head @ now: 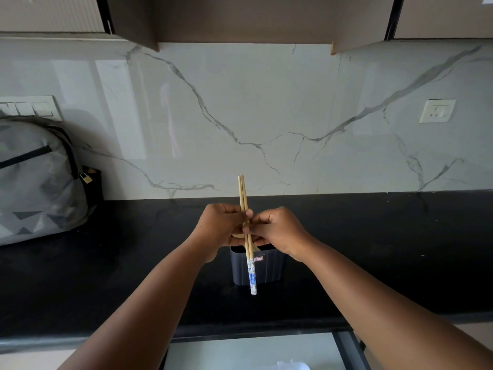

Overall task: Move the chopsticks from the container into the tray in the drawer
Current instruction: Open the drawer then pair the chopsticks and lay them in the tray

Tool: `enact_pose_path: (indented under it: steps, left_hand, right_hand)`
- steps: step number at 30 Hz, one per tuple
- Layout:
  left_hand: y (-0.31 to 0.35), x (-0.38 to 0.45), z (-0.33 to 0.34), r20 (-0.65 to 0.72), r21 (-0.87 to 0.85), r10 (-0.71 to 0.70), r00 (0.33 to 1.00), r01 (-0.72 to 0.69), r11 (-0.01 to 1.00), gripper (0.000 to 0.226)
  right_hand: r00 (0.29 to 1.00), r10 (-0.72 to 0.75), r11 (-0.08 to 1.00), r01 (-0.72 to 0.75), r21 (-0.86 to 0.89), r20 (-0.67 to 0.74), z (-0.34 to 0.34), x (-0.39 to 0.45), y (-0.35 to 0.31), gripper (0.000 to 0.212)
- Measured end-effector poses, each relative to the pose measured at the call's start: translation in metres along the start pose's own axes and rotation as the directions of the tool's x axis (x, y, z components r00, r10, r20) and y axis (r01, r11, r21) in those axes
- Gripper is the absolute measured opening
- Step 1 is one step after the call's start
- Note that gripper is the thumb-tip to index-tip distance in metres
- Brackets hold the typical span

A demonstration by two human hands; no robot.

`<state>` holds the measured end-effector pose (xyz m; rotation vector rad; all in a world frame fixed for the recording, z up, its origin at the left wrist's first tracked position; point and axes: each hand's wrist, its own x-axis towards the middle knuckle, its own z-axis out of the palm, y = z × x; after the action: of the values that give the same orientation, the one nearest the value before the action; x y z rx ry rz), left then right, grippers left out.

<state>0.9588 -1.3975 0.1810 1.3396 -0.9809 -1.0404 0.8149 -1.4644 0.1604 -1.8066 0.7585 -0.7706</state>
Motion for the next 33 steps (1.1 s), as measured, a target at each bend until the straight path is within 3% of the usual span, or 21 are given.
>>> enact_pose_path:
  steps: [10, 19, 27, 30, 33]
  left_hand:
    - [-0.006, 0.002, -0.002, 0.018, 0.048, -0.054, 0.998, 0.053, 0.997, 0.018]
    - [-0.011, 0.003, -0.002, -0.012, 0.088, -0.023, 1.000, 0.024, 0.996, 0.015]
    - [-0.022, 0.004, -0.001, 0.080, 0.096, 0.053, 0.995, -0.060, 0.994, 0.017]
    - [-0.036, 0.001, -0.003, 0.130, 0.134, 0.069, 0.989, -0.087, 0.987, 0.023]
    - [-0.069, -0.002, -0.016, 0.117, 0.327, 0.177, 0.977, -0.206, 0.922, 0.031]
  right_hand:
    - [1.000, -0.001, 0.997, 0.002, -0.071, 0.016, 0.006, 0.002, 0.013, 0.007]
    - [0.993, -0.105, 0.979, 0.095, -0.178, -0.047, 0.011, -0.002, 0.022, 0.009]
    - [0.999, 0.039, 0.999, -0.039, 0.002, -0.015, 0.003, -0.006, 0.020, 0.017]
    - [0.999, 0.041, 0.995, -0.042, -0.093, -0.009, 0.002, -0.011, 0.029, 0.014]
    - [0.997, 0.079, 0.967, -0.072, -0.244, 0.019, 0.006, -0.019, 0.049, 0.003]
